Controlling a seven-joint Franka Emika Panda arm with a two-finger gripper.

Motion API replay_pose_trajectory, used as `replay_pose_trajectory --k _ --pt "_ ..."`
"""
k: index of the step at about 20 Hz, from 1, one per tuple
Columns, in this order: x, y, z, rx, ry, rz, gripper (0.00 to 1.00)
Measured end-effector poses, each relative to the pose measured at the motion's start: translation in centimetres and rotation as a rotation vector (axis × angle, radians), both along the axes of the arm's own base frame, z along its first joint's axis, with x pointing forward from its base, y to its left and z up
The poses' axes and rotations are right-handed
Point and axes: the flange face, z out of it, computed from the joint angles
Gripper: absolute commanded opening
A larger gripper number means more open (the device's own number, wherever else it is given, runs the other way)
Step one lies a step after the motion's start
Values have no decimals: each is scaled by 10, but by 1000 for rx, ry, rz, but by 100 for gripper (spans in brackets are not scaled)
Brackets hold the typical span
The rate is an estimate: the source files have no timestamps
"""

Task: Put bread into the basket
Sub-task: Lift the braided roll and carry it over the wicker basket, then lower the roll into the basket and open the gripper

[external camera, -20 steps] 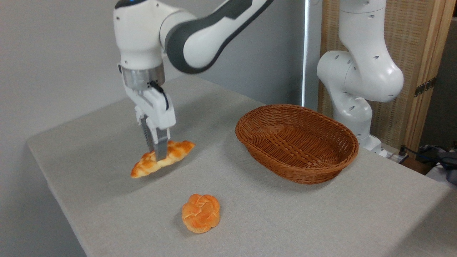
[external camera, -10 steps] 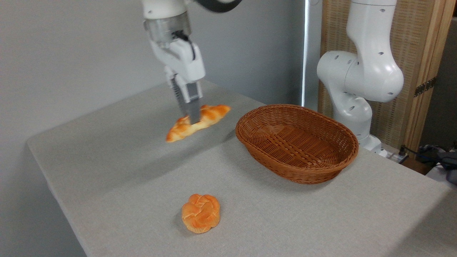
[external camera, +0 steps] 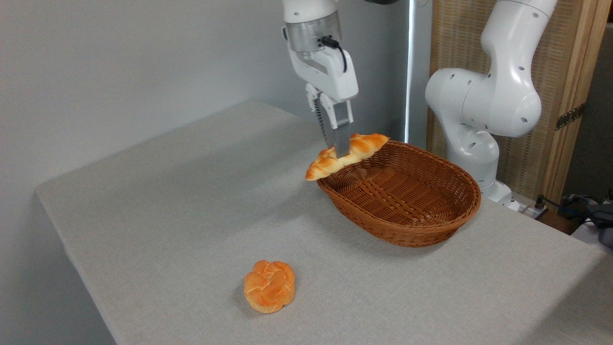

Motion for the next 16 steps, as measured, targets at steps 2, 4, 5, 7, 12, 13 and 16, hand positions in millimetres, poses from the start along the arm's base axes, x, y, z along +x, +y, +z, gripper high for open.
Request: replay_pose_trajectory --k 2,4,5,7,12,13,16 --pt "-14 0 -7 9 22 -12 36" --pt "-23 -1 -12 17 47 -19 37" --pt "-26 -1 -16 20 59 -23 43" --pt "-29 -3 -23 25 78 -30 59" --pt "-32 -3 -33 30 99 -34 88" --pt "-32 -3 -33 30 99 -33 89" --pt "-32 -2 -34 30 100 -33 94"
